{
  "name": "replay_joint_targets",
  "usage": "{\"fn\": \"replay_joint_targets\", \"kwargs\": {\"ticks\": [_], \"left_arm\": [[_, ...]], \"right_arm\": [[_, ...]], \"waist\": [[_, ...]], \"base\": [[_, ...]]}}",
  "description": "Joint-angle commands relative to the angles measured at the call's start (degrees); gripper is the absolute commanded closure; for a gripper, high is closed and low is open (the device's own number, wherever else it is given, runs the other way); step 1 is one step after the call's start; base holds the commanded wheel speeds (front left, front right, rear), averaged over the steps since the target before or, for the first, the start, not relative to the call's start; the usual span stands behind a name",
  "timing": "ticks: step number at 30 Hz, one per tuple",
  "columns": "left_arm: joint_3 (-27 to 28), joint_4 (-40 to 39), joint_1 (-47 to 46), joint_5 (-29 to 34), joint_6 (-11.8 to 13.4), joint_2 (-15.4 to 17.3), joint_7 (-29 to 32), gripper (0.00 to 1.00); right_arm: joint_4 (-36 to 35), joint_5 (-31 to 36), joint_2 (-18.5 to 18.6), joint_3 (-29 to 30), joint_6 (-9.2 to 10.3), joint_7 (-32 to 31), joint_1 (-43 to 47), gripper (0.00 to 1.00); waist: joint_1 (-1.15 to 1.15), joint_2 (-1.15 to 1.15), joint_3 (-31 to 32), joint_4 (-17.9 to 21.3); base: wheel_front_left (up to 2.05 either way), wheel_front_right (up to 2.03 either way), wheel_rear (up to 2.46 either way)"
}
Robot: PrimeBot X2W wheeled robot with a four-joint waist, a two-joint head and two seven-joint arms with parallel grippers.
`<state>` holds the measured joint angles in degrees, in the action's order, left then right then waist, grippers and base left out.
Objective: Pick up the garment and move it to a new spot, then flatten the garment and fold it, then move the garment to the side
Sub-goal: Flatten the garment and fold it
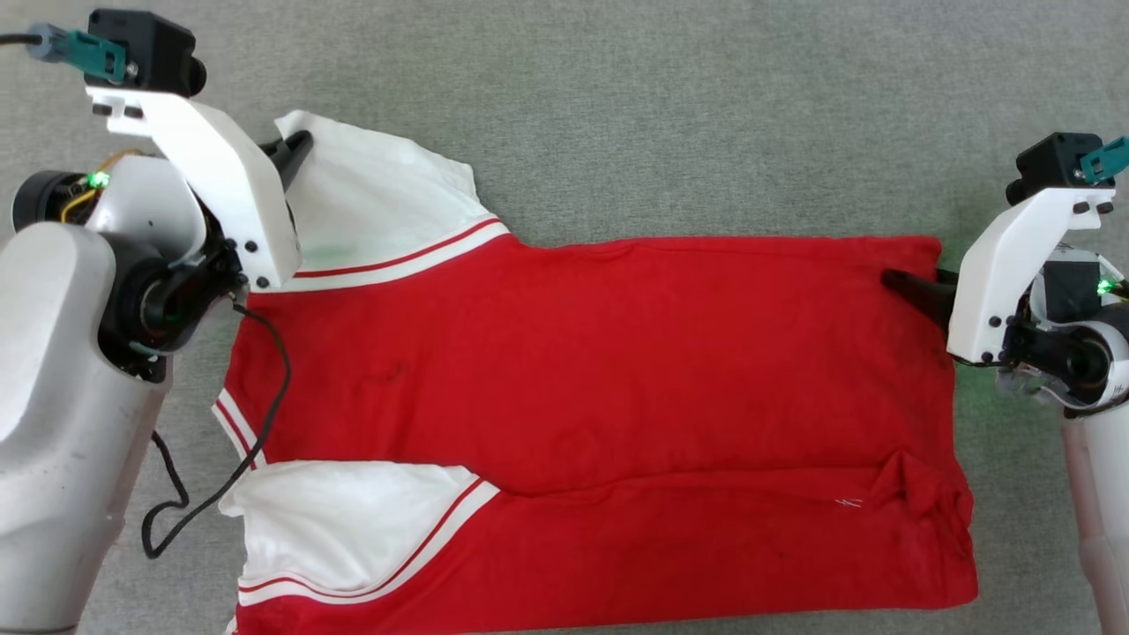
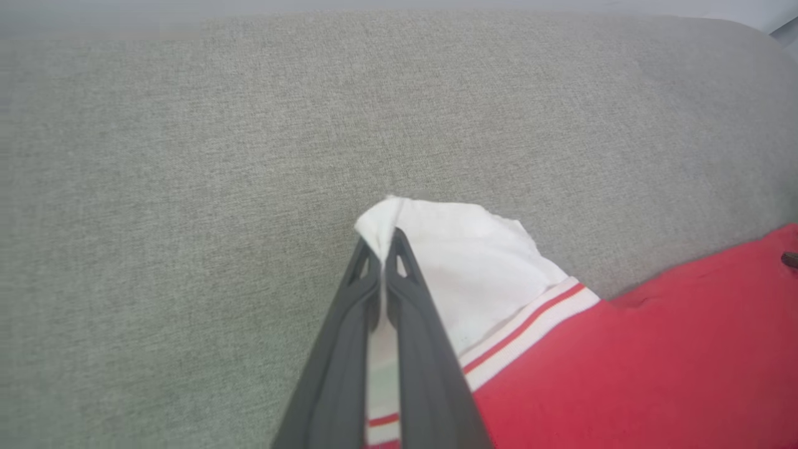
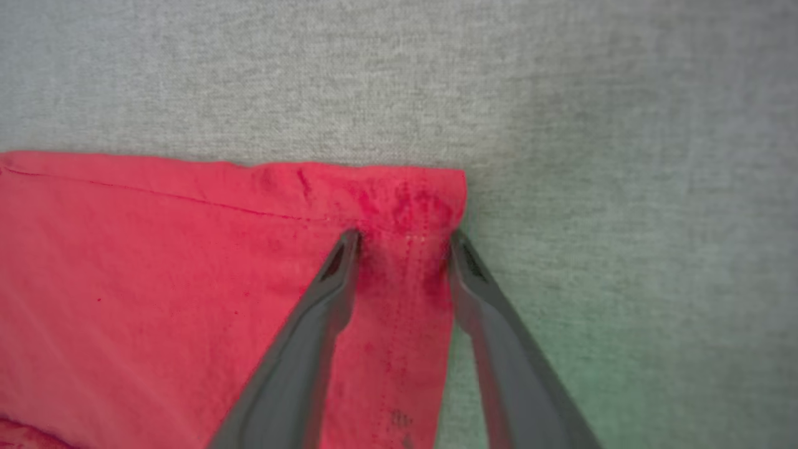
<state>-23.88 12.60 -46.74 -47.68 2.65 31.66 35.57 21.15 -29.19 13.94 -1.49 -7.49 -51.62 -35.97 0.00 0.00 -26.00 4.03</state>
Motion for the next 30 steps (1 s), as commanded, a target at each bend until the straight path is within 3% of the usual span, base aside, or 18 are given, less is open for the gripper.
{"fn": "replay_joint_targets", "kwargs": {"ticks": [1,8,12,22,30], "left_arm": [[0.0,0.0,0.8,-0.2,-0.2,-0.3,-0.3,1.00],[1.4,0.5,3.7,-0.9,-0.1,-0.3,-4.0,1.00],[2.9,-1.1,8.3,-1.6,0.7,0.2,-7.3,1.00],[7.4,-9.4,30.7,-5.0,6.0,0.2,-15.6,1.00],[6.9,-10.2,45.5,-9.3,8.2,-3.9,-17.6,1.00]], "right_arm": [[3.2,-0.1,-2.3,-1.9,0.00,-2.1,3.0,1.00],[-1.8,1.5,0.2,-0.8,0.01,-0.2,-0.2,1.00],[-6.1,1.9,1.1,-0.3,0.01,1.4,2.5,1.00],[-17.7,2.1,-0.6,5.1,0.02,4.4,20.5,1.00],[-18.8,2.9,-4.6,8.0,0.02,8.2,34.1,1.00]], "waist": [[0.00,0.00,0.3,-0.2],[0.00,0.00,3.6,-0.2],[0.00,0.00,7.1,-0.4],[0.00,0.00,16.2,-2.0],[0.00,0.00,18.4,-2.5]], "base": [[0.00,0.00,0.00],[0.00,0.00,0.00],[0.00,0.00,0.00],[0.00,0.00,0.00],[0.00,0.00,0.00]]}}
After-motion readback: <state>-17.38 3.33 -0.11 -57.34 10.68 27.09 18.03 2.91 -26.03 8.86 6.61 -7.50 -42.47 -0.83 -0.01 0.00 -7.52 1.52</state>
